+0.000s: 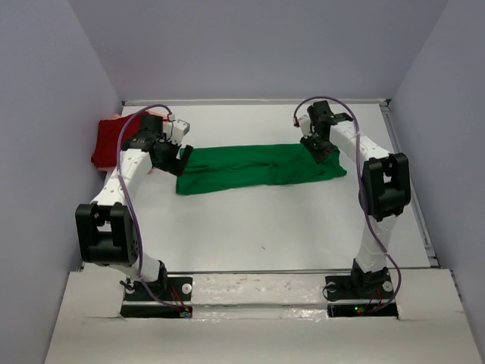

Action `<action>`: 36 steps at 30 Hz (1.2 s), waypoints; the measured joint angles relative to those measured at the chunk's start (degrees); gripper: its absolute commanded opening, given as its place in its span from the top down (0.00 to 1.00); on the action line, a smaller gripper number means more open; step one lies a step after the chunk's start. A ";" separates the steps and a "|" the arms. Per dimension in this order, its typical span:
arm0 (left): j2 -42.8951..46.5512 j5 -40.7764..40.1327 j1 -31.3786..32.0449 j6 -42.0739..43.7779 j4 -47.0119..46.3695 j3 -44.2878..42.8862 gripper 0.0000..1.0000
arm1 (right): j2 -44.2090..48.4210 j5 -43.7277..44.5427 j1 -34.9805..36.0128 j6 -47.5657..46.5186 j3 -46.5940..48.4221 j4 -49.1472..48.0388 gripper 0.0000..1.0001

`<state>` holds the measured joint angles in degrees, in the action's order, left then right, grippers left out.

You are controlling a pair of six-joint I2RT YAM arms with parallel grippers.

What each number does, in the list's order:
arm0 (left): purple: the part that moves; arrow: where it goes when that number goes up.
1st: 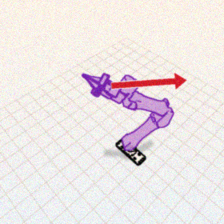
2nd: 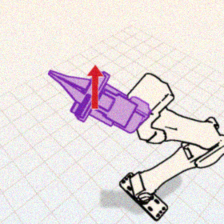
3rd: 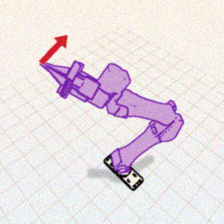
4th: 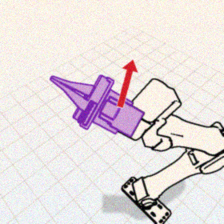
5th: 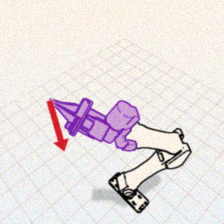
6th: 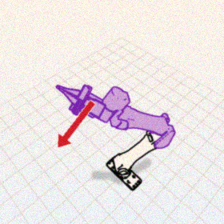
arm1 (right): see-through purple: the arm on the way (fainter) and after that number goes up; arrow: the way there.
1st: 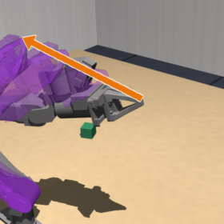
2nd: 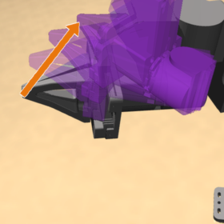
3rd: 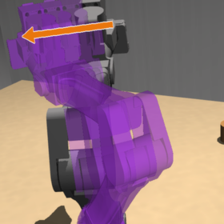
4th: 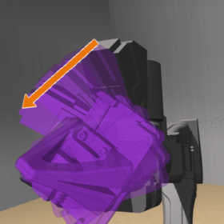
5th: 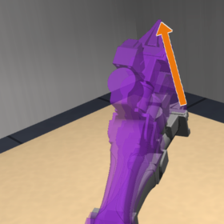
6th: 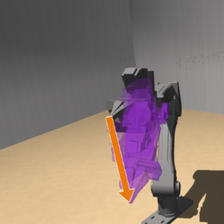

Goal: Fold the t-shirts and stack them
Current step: Fold the tshirt

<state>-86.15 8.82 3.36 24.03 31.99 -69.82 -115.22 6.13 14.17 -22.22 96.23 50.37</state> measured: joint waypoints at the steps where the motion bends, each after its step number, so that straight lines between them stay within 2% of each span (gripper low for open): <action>1: -0.31 0.13 0.46 0.24 0.04 0.00 0.01 | 1.44 0.35 -0.04 0.20 -1.92 -0.57 0.74; 5: -4.50 1.66 4.94 1.99 0.81 -1.18 0.01 | 5.44 0.74 -0.37 1.16 -7.17 -0.48 0.74; 9: -10.97 3.82 7.63 3.39 0.74 -5.35 0.01 | 5.01 0.72 -0.37 1.60 -7.89 -0.70 0.74; 17: -23.12 5.64 7.87 4.52 -0.76 -12.55 0.01 | -5.07 0.09 -0.37 2.38 -1.77 -0.55 0.75; 21: -25.99 5.90 7.89 4.70 -1.11 -12.90 0.15 | -8.92 -0.28 -0.37 2.51 1.99 0.81 0.75; 22: -26.43 6.01 7.89 4.90 -1.07 -12.90 0.28 | -9.27 -0.39 -0.37 2.51 2.64 0.96 0.76; 24: -26.97 6.27 7.89 5.40 -0.94 -12.83 0.44 | -10.10 -0.63 -0.37 2.51 4.02 1.11 0.75; 36: -26.67 5.62 7.91 6.21 -3.43 -8.48 0.47 | -11.23 -1.62 -1.01 2.45 5.73 2.08 0.75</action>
<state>-112.81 14.44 11.27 30.24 28.56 -78.30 -126.45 4.51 13.17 -19.77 101.95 52.45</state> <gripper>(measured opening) 0.537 0.248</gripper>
